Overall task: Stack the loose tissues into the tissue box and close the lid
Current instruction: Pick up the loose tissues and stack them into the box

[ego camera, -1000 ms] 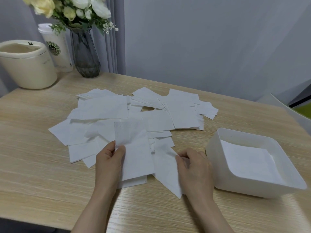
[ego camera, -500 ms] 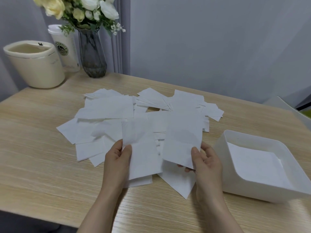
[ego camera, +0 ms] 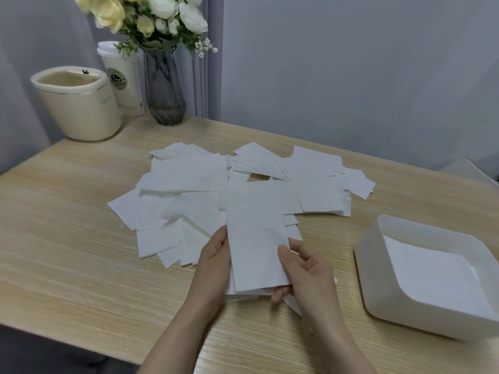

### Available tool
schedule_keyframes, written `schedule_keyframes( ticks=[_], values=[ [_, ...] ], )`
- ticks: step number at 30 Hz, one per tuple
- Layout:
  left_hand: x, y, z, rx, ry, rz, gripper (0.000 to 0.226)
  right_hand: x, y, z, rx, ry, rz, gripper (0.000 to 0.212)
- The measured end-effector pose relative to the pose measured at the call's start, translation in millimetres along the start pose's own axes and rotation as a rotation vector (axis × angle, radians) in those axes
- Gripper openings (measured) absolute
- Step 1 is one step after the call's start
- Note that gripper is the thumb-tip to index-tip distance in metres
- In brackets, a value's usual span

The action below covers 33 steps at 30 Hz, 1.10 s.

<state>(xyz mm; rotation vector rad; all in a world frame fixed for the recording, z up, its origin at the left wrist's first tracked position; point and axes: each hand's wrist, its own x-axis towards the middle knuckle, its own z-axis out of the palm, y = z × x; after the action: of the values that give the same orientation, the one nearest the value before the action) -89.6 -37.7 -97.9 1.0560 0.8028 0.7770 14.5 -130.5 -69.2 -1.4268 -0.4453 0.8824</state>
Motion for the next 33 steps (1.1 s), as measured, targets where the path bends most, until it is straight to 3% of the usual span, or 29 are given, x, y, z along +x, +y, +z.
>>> schedule_keyframes(
  ticks=[13,33],
  values=[
    [-4.6,4.5,5.3,-0.044,0.013,0.016,0.017,-5.2,11.4,12.4,-0.052,0.099,-0.026,0.009],
    [0.1,-1.1,1.4,0.000,0.053,0.056,0.026,-6.4,11.2,14.4,-0.087,0.118,-0.030,0.010]
  ],
)
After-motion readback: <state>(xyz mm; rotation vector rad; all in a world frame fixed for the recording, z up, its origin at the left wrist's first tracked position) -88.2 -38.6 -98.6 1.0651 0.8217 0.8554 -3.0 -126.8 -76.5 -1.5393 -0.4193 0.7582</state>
